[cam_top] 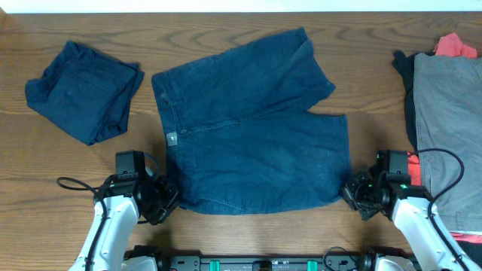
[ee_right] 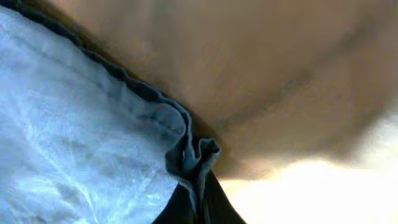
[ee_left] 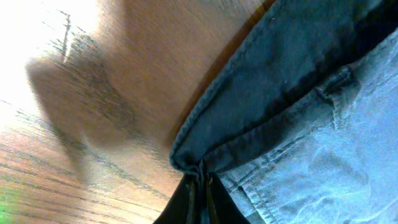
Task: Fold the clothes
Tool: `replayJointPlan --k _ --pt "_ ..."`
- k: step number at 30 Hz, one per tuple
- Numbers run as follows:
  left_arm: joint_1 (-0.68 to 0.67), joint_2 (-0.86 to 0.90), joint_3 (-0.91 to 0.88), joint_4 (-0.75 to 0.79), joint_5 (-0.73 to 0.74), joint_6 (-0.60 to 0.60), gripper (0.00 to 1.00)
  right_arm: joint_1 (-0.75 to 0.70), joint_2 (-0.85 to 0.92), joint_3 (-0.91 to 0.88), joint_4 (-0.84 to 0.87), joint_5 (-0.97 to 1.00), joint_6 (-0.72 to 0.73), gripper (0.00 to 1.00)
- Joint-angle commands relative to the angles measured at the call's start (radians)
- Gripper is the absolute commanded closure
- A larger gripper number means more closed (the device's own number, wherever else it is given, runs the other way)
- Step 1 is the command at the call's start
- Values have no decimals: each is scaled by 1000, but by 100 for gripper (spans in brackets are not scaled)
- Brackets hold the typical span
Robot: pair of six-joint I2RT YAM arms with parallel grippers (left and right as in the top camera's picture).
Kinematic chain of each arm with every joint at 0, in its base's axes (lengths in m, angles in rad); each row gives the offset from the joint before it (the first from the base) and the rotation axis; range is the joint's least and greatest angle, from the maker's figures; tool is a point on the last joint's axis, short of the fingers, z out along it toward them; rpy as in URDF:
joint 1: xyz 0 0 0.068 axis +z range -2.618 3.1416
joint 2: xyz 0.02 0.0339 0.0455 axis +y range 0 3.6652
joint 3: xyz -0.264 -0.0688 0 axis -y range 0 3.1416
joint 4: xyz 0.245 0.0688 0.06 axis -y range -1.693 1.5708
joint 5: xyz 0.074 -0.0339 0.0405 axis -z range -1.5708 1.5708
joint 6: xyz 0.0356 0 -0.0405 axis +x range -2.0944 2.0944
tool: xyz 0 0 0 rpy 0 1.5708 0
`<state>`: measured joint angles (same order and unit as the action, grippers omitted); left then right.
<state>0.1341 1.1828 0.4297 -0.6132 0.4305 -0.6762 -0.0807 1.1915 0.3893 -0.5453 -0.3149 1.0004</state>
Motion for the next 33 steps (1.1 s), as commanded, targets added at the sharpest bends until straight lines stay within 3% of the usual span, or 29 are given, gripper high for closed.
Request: replayJointPlan --k 1,6,14,20,25,33 --pt "2 8 -4 -10 -2 14 94 12 29 -20 4 77 8 99" --pt "2 -6 35 -48 78 80 94 5 27 64 -54 99 -81 99" --pt "-37 -93 253 -367 77 233 94 0 24 484 -473 292 -298 99" --pt "-130 -225 400 -544 78 230 94 0 24 752 -670 355 -404 99" --pt "-181 -325 489 -620 73 226 94 0 24 923 -704 354 -498 99" --pt "-161 -298 504 -445 -152 50 94 84 110 1025 -552 333 -538 99"
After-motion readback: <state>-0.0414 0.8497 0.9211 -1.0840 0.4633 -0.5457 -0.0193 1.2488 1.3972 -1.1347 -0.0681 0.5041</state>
